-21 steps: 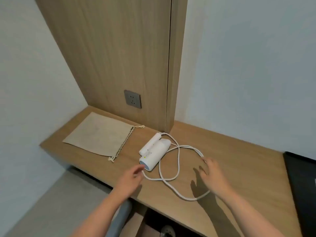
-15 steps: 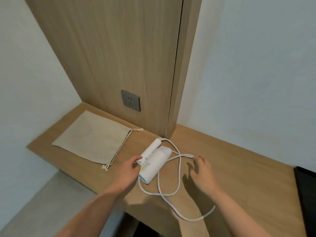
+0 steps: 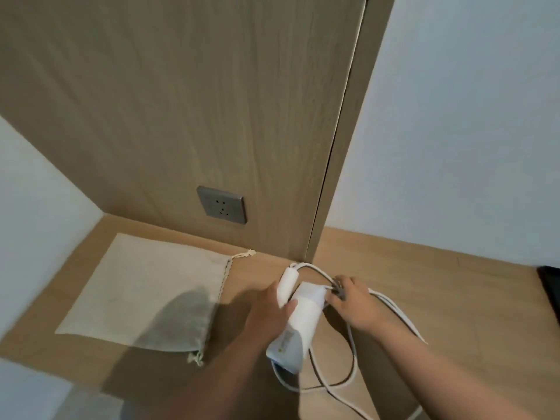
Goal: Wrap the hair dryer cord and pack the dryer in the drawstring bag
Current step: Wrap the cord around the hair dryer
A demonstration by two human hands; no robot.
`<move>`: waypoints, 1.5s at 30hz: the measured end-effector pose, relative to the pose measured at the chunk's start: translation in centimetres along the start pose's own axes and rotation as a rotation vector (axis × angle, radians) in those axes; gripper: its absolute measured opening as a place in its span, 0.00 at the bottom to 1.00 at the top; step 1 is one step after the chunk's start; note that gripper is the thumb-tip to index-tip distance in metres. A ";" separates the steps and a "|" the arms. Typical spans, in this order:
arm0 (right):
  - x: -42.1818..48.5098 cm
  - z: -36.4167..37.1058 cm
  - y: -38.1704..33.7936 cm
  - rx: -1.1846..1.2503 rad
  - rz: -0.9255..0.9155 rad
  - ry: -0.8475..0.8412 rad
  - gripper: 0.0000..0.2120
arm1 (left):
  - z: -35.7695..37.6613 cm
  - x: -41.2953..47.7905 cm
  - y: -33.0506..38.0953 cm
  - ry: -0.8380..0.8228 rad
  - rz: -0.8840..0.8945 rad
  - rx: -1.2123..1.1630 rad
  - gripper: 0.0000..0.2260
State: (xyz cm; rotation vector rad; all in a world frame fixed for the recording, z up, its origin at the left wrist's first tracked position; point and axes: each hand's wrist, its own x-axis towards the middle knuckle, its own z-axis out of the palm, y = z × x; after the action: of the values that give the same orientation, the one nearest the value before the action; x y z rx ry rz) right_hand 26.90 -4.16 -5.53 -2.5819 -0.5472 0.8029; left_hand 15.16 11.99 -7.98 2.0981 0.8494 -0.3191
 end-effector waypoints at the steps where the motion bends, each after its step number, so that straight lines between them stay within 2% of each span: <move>1: 0.1 0.4 -0.3 0.004 0.026 0.009 0.24 | -0.3 0.6 -0.5 -0.022 0.023 -0.002 0.27; 6: 0.0 2.2 -1.4 0.055 0.134 0.011 0.20 | -2.0 3.2 -1.5 -0.125 0.086 0.144 0.17; 10: -0.1 3.2 -2.8 0.138 0.151 -0.010 0.25 | -3.5 3.5 -2.4 -0.209 0.062 0.089 0.15; 16: 0.0 4.9 -4.4 0.158 0.058 -0.026 0.30 | -5.4 3.4 -4.5 -0.155 0.045 0.067 0.13; 21: -1.0 4.4 -3.8 -0.009 0.019 0.023 0.24 | -6.2 2.3 -5.3 -0.100 -0.027 0.085 0.11; 25: -1.7 2.7 -0.9 -0.124 0.021 0.109 0.22 | -6.5 1.7 -4.9 -0.005 -0.005 0.127 0.15; 28: -2.0 1.2 2.0 -0.150 0.118 0.208 0.20 | -6.2 0.1 -3.3 0.135 0.199 0.161 0.20; 30: -2.4 0.6 3.9 -0.127 0.223 0.182 0.20 | -5.3 -1.6 -1.8 0.094 0.351 0.286 0.24; 32: -2.9 0.6 5.3 -0.094 0.286 0.140 0.20 | -3.8 -2.8 -1.2 0.005 0.429 0.469 0.29; 35: -3.1 1.5 6.4 -0.086 0.272 0.155 0.14 | -2.2 -3.3 -2.3 -0.056 0.403 0.593 0.34; 37: -3.1 2.1 6.4 -0.060 0.257 0.170 0.08 | -1.9 -3.5 -3.1 -0.015 0.399 0.548 0.34; 41: -3.5 1.7 5.4 0.073 0.179 0.148 0.02 | -2.0 -3.6 -3.8 0.038 0.390 0.512 0.33; 43: -4.2 0.1 4.6 0.231 0.115 0.098 0.08 | -2.2 -3.6 -3.6 0.050 0.382 0.527 0.33; 45: -5.2 -2.5 3.9 0.367 0.038 -0.039 0.09 | -2.5 -3.9 -3.4 0.046 0.358 0.538 0.33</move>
State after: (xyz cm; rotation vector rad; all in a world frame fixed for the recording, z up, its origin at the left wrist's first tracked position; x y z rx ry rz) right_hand 25.37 -10.53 -3.11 -2.2491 -0.3258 0.8768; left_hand 9.88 13.57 -6.59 2.7121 0.4203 -0.3316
